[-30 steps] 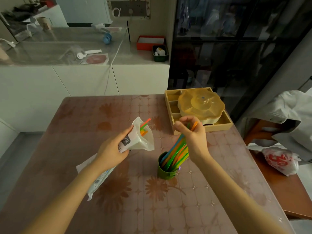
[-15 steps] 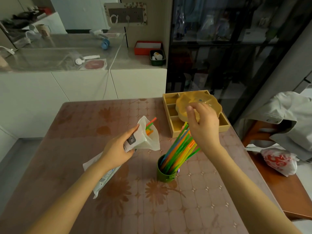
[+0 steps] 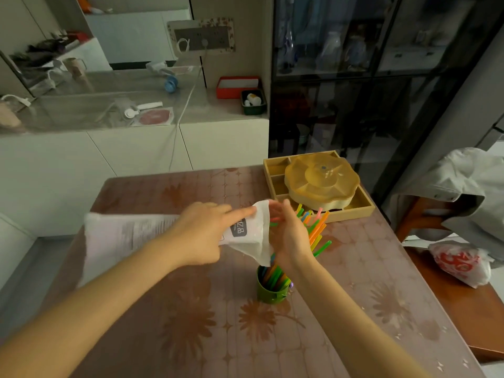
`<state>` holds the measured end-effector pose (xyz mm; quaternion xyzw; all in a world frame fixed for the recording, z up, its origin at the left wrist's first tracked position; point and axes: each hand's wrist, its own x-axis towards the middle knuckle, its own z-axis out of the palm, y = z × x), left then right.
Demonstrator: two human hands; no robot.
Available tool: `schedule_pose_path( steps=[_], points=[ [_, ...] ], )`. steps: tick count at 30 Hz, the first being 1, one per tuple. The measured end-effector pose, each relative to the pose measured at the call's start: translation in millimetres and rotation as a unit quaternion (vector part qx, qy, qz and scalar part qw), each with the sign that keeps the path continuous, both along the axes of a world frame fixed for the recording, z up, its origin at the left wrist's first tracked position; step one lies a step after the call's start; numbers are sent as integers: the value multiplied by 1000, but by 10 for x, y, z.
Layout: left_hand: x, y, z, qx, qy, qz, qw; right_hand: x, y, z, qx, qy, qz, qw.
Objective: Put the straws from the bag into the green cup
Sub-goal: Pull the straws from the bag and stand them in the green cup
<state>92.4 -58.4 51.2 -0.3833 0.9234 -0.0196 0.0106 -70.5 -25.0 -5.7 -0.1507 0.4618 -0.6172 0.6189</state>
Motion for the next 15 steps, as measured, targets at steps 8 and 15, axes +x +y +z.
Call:
schedule_pose_path(
  steps=[8,15],
  points=[
    [-499,-192,737,-16,-361,-73,930,314,-54,-179,94,-283,63,953],
    [-612,-175,606,-51,-423,-97,900,334,-96,-81,127,-313,100,936]
  ],
)
